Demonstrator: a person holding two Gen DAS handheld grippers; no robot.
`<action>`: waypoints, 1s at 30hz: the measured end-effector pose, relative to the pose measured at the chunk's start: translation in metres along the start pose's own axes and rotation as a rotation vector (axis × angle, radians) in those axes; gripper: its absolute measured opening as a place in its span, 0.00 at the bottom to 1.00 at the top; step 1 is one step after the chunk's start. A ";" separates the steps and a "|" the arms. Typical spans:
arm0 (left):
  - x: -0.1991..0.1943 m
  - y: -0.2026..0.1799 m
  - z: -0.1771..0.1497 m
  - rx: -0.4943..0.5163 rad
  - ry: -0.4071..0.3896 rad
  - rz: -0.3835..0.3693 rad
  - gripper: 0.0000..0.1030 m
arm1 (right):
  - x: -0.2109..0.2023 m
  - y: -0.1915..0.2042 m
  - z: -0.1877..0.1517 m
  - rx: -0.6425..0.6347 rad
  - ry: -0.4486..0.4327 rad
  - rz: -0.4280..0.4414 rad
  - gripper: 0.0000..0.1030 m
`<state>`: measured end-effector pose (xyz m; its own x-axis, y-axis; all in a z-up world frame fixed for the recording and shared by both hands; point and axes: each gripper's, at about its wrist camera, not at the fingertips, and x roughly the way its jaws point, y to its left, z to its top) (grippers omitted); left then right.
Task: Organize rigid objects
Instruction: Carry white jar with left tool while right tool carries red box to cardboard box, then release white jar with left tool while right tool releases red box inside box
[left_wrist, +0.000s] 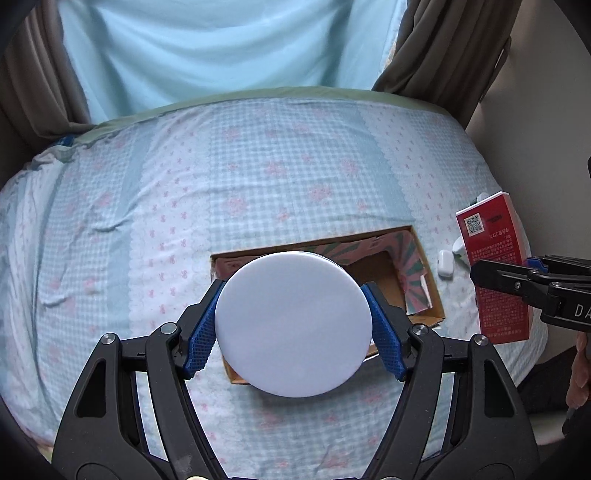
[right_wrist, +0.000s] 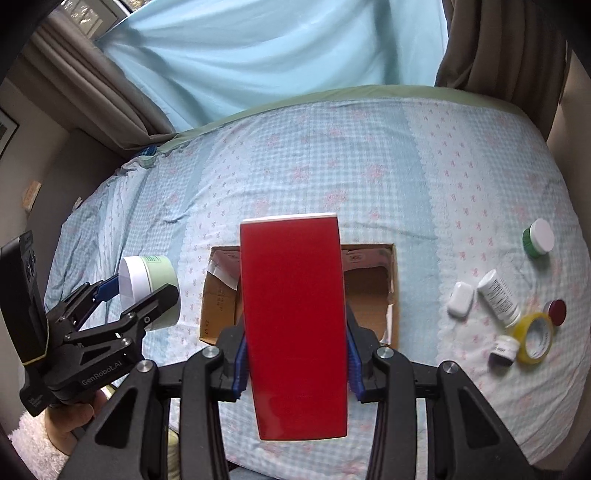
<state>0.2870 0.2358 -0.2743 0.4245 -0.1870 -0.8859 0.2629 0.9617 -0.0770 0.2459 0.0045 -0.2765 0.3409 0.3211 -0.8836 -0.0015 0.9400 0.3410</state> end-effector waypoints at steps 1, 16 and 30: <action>0.008 0.004 0.000 0.001 0.013 -0.005 0.68 | 0.009 0.002 -0.001 0.023 0.008 -0.001 0.37; 0.161 0.025 -0.005 -0.023 0.215 -0.034 0.68 | 0.153 -0.023 -0.010 0.138 0.126 -0.082 0.37; 0.229 0.027 -0.005 -0.032 0.298 -0.023 0.67 | 0.211 -0.034 -0.022 -0.057 0.162 -0.159 0.37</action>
<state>0.3870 0.2202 -0.4815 0.1446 -0.1459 -0.9787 0.2403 0.9646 -0.1083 0.2971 0.0428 -0.4811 0.1861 0.1784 -0.9662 -0.0147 0.9838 0.1788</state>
